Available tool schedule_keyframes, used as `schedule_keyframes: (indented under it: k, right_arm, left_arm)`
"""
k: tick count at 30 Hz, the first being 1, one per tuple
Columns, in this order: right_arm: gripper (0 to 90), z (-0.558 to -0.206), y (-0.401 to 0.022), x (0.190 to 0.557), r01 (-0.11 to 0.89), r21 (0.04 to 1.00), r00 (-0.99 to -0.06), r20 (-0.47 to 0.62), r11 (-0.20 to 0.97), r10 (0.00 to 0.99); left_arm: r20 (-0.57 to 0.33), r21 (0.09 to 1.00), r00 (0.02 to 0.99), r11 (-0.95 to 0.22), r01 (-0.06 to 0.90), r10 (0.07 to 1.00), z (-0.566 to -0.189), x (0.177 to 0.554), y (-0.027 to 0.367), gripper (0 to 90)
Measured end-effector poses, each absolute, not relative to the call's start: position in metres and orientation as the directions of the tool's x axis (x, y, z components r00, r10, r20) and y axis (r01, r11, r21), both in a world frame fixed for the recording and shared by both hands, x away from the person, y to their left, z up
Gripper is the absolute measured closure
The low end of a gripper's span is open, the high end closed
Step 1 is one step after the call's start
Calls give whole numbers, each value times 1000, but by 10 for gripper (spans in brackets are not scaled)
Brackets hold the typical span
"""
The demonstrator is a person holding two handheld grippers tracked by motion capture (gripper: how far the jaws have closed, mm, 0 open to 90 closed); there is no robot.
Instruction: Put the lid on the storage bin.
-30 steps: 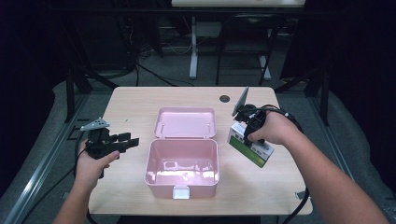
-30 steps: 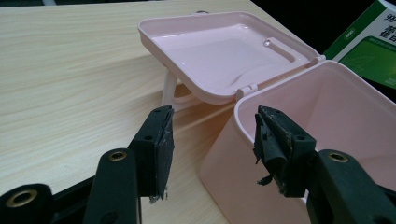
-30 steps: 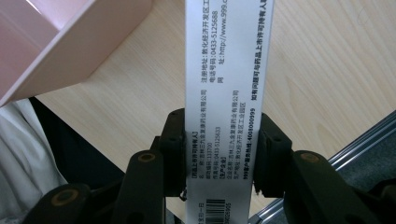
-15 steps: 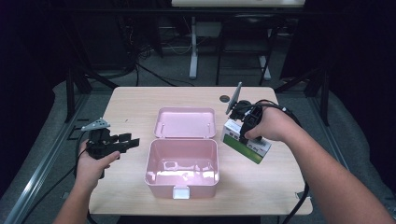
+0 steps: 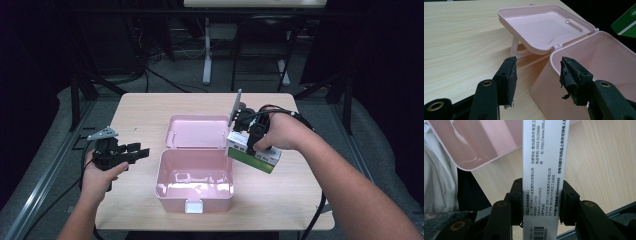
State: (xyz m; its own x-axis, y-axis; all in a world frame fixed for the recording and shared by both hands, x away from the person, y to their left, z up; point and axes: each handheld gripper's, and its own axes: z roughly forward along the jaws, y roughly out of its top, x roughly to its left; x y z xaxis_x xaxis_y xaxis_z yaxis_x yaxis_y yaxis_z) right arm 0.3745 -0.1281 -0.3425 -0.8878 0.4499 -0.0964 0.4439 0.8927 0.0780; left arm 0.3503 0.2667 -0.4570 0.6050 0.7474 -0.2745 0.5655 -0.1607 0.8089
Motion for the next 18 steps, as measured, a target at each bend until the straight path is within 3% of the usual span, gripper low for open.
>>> schedule_keyframes:
  k: [18]
  right_arm:
    - [613, -339, -77, 369, 317, 68, -943, -85, 946, 322]
  left_arm:
    - [-272, 806, 602, -164, 569, 751, -457, 351, 268, 472]
